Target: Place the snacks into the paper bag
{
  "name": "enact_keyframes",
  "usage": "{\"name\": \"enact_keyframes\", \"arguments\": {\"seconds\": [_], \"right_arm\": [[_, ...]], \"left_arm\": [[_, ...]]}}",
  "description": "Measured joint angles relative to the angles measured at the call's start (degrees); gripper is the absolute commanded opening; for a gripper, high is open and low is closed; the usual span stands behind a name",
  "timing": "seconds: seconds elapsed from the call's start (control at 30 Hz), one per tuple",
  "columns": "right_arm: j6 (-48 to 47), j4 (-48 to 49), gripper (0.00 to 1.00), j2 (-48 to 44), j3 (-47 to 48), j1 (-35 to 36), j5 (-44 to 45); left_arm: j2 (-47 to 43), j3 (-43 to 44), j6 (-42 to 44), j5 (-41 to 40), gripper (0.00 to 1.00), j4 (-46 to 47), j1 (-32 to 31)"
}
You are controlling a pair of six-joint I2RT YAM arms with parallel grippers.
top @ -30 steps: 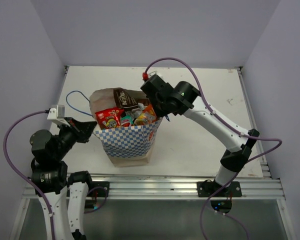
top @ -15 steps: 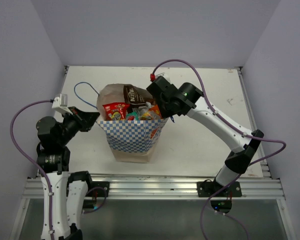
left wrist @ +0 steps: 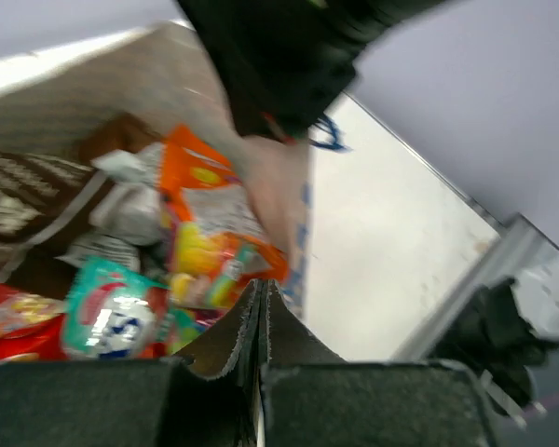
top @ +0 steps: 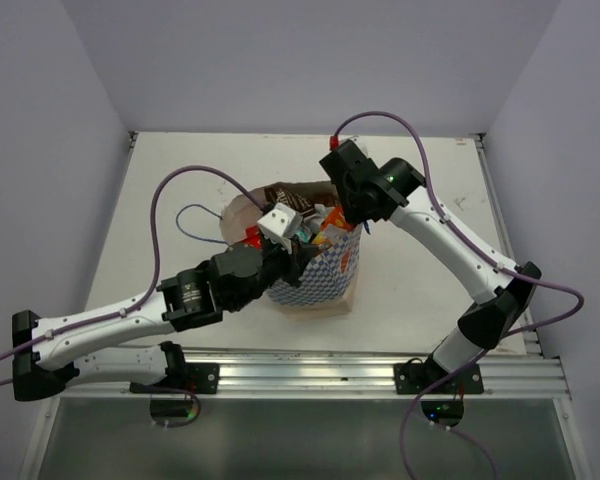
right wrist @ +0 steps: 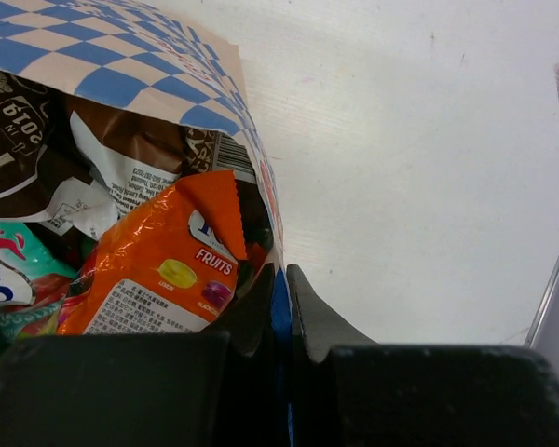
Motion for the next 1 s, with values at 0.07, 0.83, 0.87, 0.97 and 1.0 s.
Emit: {"name": "enact_keyframes", "arguments": {"seconds": [0.07,0.83,0.87,0.97,1.0], "right_arm": [[-0.4,0.9,0.00,-0.9,-1.6,-0.5,0.0],[-8.4,2.1,0.99,-2.8,17.4,-3.0,13.7],[-9.0,2.0,0.99,-3.0,20.9,-3.0,16.3],[-11.8,2.2,0.99,-6.4,23.5,-3.0,23.5],[-12.5,2.1,0.99,-7.9,22.4,-3.0,25.6]], "left_arm": [[-0.1,0.1,1.6,-4.7,0.00,0.6,0.2],[-1.8,24.4,23.8,-33.5,1.00,0.2,0.6],[-2.3,25.9,24.4,-34.6,1.00,0.0,0.6],[-4.3,30.9,25.0,-38.3,1.00,-3.4,0.6],[-5.1,31.7,24.9,-39.5,1.00,-4.7,0.6]]}}
